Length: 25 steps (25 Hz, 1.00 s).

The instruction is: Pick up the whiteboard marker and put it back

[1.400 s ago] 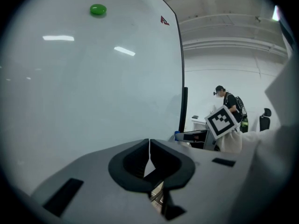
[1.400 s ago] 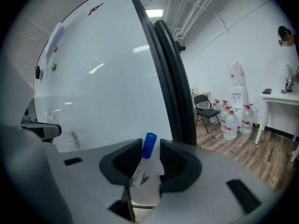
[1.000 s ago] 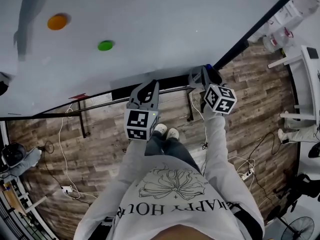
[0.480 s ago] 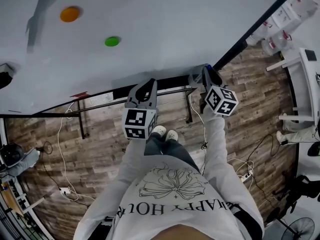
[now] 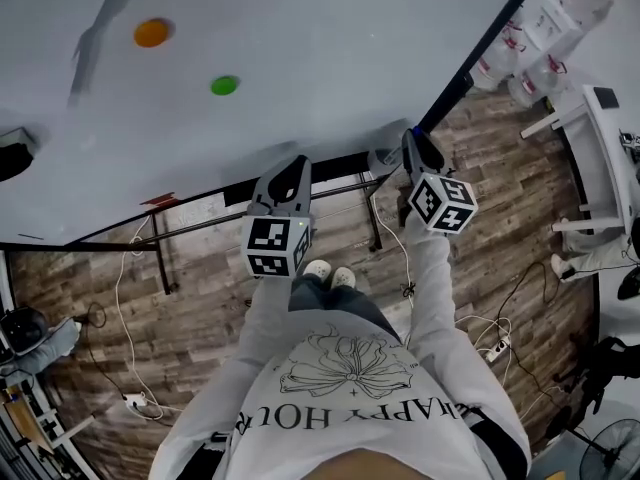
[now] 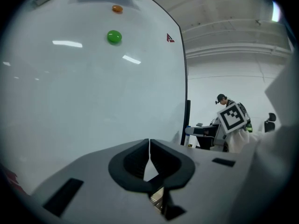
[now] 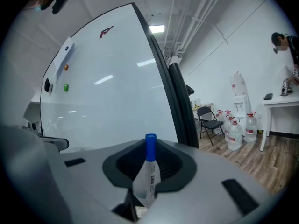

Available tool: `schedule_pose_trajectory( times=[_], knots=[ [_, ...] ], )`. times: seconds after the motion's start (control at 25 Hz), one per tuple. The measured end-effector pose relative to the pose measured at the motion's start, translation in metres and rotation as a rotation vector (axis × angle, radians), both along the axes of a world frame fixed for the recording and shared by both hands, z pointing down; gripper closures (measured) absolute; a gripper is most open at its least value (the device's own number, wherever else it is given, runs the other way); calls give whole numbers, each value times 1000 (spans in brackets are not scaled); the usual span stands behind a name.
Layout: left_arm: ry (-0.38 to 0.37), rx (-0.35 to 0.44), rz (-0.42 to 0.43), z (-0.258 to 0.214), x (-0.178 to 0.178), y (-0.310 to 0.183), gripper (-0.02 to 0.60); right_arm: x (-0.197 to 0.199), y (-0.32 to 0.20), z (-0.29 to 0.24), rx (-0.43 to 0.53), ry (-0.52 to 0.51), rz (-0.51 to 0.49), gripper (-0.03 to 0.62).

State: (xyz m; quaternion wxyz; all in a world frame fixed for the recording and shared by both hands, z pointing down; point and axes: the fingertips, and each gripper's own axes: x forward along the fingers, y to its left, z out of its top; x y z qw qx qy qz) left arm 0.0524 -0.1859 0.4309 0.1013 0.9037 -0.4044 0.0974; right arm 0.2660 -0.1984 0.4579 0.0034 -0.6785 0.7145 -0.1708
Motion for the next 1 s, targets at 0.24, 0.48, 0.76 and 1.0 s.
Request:
schedule_pose_trajectory(
  times=[0.24, 0.48, 0.76, 1.0],
  knots=[
    [20, 25, 13, -14, 0, 5, 572, -3, 12, -36, 71, 12, 17, 534],
    [40, 54, 9, -28, -7, 6, 572, -12, 16, -64, 123, 42, 8, 534],
    [53, 70, -11, -37, -18, 7, 572, -23, 19, -86, 156, 66, -12, 534],
    [62, 80, -32, -41, -25, 8, 572, -34, 16, -91, 168, 73, -42, 534]
  ],
)
